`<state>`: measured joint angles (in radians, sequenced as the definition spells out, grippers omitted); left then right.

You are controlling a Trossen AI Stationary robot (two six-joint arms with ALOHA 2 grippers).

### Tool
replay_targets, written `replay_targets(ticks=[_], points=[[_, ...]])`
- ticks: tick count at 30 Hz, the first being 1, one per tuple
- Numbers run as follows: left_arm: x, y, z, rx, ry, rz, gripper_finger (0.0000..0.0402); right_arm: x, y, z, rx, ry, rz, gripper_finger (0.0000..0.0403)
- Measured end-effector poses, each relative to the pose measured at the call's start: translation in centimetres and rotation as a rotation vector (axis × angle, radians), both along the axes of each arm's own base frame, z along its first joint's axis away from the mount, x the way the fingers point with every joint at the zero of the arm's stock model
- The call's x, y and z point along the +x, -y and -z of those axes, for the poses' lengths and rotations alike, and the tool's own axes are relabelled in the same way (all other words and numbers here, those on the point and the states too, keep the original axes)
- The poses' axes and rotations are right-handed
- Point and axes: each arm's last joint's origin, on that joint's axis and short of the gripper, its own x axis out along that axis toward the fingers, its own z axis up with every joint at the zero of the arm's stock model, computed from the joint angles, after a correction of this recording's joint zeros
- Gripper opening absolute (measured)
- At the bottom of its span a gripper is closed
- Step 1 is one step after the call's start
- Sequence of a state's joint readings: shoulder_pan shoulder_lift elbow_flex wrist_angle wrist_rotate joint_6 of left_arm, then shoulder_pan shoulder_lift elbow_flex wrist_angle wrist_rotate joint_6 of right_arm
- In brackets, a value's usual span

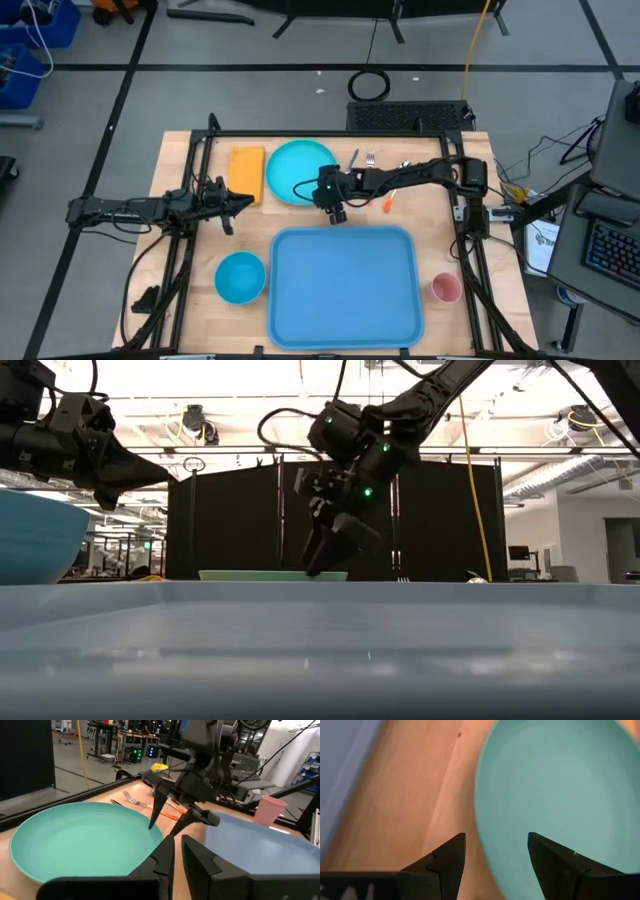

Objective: Set up tray
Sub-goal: Put the green plate on the blue serving tray

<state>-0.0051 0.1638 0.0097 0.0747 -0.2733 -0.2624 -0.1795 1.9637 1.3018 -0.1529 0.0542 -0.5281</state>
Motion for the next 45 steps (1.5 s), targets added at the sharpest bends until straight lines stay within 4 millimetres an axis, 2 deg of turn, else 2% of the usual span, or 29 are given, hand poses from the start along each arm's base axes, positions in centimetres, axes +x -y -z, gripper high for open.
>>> replay_targets(ticks=[20, 30, 40, 45], points=[[0.0, 0.0, -0.1, 0.022, -0.001, -0.016, 0.0037, 0.4, 1.0, 2.8, 0.039, -0.036, 0.026, 0.02], [0.0, 0.0, 0.0, 0.023, -0.004, -0.015, 0.0037, 0.5, 1.0, 2.6, 0.017, -0.02, 0.037, 0.0131], [0.0, 0.0, 0.0, 0.023, -0.008, -0.015, 0.0037, 0.5, 1.0, 2.5, 0.0, -0.014, 0.03, 0.0017], [0.0, 0.0, 0.0, 0.023, -0.008, -0.015, 0.0037, 0.6, 1.1, 2.4, -0.044, -0.011, 0.054, 0.0006]])
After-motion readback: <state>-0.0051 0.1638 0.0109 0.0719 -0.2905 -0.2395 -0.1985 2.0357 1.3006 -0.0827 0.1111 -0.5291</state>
